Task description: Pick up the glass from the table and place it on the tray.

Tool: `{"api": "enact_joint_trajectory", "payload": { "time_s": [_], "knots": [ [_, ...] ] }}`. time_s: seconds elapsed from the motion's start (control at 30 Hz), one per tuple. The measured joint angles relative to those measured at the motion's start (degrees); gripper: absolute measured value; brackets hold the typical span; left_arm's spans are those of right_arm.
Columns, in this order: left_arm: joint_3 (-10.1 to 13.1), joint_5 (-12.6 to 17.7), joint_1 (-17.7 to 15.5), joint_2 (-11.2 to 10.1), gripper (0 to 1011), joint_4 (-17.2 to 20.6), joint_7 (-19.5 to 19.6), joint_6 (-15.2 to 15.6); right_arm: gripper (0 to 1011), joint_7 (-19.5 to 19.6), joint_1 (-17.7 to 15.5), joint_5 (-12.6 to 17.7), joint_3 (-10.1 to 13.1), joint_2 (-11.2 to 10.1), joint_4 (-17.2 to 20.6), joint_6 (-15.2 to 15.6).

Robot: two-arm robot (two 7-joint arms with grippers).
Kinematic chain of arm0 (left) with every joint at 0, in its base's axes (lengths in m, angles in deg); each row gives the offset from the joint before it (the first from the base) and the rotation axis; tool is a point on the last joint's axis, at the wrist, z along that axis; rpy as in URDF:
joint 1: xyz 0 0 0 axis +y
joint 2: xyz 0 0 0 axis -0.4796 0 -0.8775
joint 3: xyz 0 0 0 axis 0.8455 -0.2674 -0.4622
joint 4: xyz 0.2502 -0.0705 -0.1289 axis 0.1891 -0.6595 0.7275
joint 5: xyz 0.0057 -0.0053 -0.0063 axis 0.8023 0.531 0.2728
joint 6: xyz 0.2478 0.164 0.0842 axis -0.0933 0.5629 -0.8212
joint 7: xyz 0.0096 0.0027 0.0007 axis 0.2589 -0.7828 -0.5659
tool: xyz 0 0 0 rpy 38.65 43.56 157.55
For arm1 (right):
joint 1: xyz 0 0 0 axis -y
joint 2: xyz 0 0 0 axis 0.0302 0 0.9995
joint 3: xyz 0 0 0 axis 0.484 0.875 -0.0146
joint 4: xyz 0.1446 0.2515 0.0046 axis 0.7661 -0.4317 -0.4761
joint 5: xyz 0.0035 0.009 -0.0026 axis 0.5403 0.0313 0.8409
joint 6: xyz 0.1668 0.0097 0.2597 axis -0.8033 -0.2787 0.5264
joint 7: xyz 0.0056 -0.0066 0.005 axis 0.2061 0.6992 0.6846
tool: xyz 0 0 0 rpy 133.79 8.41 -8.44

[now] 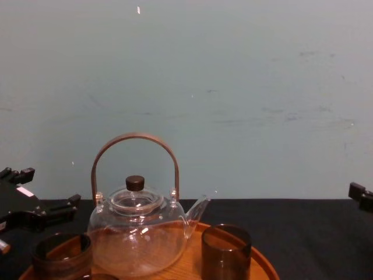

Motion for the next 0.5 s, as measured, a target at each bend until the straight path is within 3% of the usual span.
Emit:
{"api": "enact_joint_trajectory", "payload": {
  "time_s": [0.5],
  "knots": [
    [0.00, 0.00, 0.00, 0.00, 1001, 0.00, 0.00, 0.00, 1002, -0.27, -0.09, 0.08, -0.25, -0.06, 0.38, -0.17]
  ]
}}
